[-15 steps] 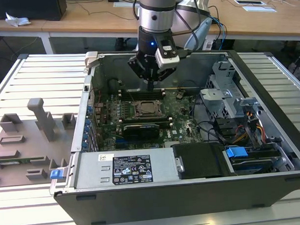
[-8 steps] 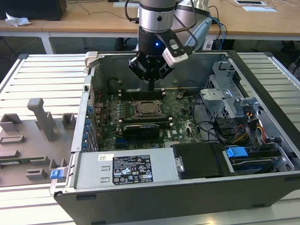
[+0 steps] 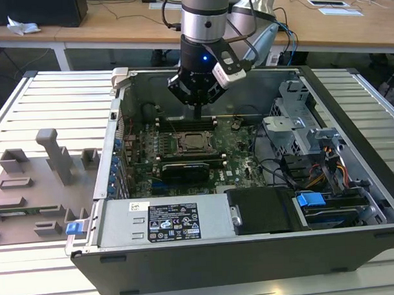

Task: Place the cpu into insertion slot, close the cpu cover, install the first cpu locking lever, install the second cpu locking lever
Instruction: 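Install the first cpu locking lever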

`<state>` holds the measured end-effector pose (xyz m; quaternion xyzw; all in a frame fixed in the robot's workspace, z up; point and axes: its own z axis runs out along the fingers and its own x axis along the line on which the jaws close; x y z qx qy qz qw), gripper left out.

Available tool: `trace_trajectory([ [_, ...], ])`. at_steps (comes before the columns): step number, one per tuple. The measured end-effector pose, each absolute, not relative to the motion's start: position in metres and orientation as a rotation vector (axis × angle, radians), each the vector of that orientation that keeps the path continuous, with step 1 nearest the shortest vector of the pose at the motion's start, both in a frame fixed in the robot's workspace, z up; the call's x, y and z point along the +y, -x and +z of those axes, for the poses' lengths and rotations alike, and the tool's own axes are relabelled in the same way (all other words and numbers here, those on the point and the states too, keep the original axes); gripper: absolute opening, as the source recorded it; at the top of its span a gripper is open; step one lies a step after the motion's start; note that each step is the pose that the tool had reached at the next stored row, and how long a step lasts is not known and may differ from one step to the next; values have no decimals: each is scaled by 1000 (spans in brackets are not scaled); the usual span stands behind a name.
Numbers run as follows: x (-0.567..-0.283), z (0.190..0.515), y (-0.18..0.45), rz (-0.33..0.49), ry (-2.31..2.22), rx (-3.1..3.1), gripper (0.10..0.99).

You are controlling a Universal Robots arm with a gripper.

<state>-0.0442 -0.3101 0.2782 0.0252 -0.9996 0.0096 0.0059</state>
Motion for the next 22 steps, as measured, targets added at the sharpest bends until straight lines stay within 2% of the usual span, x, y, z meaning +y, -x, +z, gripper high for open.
trace_trajectory([
  [16, -310, 277, 92, 30, -79, -3134, 106],
  [22, -308, 268, 109, 30, -79, -3134, 106],
])
